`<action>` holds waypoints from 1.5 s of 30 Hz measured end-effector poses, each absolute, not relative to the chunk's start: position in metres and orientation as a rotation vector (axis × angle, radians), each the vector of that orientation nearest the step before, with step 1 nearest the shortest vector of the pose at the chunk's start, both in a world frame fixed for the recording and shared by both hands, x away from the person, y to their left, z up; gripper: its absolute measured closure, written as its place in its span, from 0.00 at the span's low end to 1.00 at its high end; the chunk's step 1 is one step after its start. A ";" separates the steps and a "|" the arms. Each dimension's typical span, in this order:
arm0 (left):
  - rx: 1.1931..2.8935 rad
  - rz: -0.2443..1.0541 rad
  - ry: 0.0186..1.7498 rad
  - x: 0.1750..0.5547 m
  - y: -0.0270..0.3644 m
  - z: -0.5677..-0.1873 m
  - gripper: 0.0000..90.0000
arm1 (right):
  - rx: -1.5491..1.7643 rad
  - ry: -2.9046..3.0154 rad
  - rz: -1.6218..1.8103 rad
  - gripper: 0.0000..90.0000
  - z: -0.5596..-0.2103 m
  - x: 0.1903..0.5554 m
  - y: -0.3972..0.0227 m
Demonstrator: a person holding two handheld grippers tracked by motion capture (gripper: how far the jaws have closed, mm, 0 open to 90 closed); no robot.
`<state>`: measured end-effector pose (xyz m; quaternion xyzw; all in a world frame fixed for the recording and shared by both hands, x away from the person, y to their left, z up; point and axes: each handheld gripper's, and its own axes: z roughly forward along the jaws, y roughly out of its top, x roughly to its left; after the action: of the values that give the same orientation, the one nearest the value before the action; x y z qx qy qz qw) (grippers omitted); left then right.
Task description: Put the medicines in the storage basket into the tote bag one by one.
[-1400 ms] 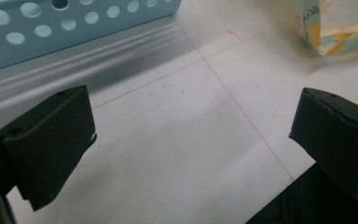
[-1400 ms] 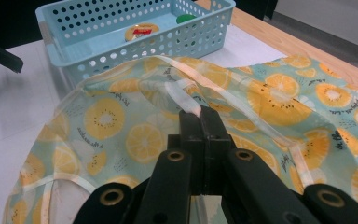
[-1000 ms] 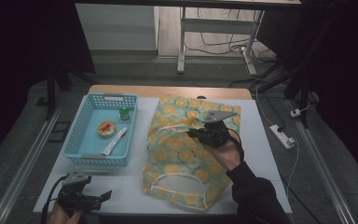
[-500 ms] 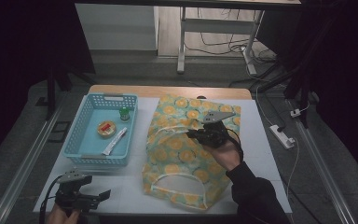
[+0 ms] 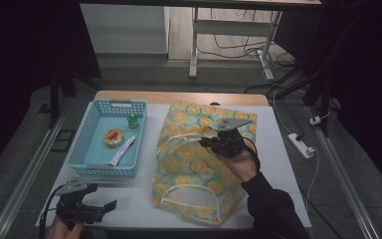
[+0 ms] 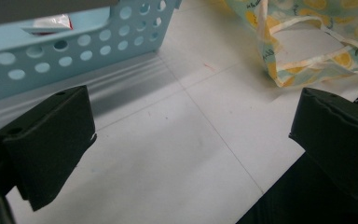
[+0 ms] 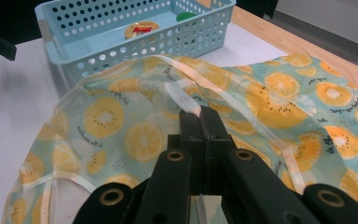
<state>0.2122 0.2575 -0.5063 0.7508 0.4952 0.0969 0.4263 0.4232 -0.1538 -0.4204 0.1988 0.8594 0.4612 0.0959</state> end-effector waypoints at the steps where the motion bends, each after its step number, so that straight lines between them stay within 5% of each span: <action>1: 1.868 0.241 1.237 0.212 0.258 -0.505 0.00 | 0.589 2.546 1.367 1.00 -0.420 0.423 -0.154; 45: 1.882 0.326 1.186 0.259 0.257 -0.463 0.00 | 0.580 2.543 1.371 1.00 -0.419 0.423 -0.154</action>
<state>0.2590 0.2572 -0.4628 0.7550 0.4757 0.1306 0.4319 0.4226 -0.1545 -0.4186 0.1959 0.8590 0.4630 0.0973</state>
